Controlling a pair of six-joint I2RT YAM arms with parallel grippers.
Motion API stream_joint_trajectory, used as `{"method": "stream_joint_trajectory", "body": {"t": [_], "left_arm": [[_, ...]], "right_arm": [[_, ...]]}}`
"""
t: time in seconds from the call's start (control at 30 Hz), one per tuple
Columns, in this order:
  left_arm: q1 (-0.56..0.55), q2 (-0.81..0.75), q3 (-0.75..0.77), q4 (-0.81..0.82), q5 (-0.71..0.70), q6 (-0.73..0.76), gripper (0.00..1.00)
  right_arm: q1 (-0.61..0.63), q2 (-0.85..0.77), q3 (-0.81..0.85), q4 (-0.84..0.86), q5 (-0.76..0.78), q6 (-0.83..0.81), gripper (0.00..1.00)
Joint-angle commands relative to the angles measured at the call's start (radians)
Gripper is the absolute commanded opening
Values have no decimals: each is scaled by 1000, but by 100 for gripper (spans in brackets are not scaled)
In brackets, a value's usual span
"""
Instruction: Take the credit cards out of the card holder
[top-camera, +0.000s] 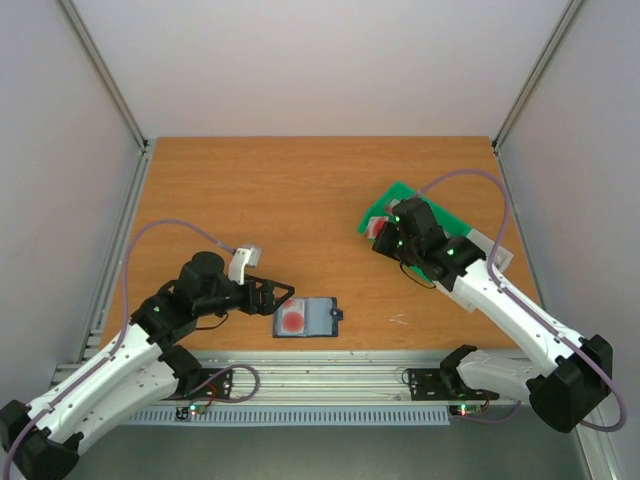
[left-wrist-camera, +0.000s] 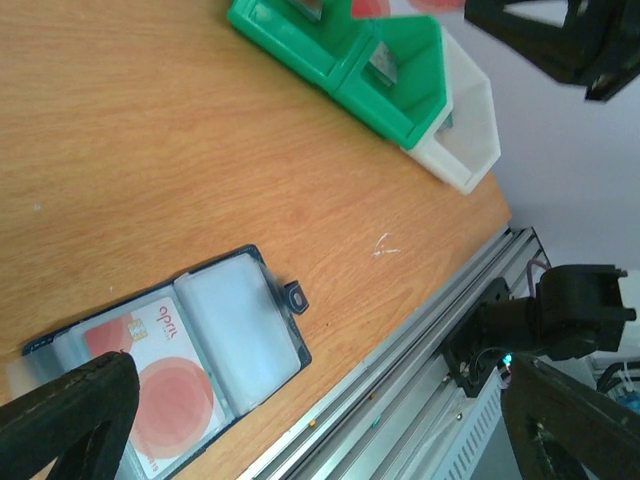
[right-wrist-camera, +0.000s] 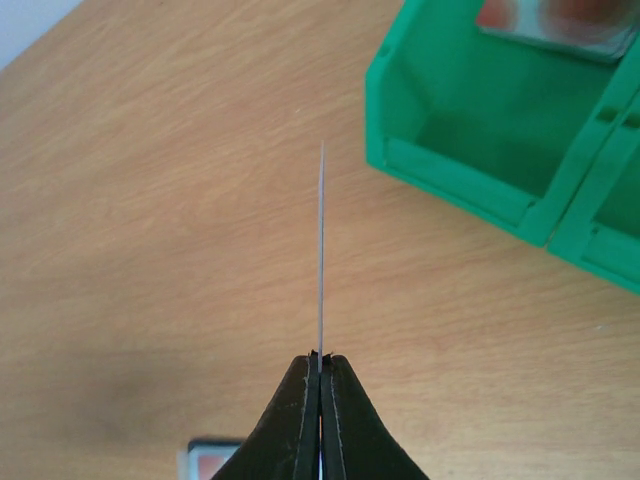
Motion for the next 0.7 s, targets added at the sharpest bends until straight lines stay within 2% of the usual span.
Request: {"method": "stream_joint_trajectory", "body": {"t": [0.0,0.33,0.67], "left_arm": [[1,16,-21,5,35,46,99],[1,19,-19,8,9,65,99],[1,22,-11,-15,-7,68,99]], "right_arm": [[-69,51,64,-28,23,-32,1],[-188,187,108,-42,75,-10,1],[-308,318,124,111,-47,4,1]]}}
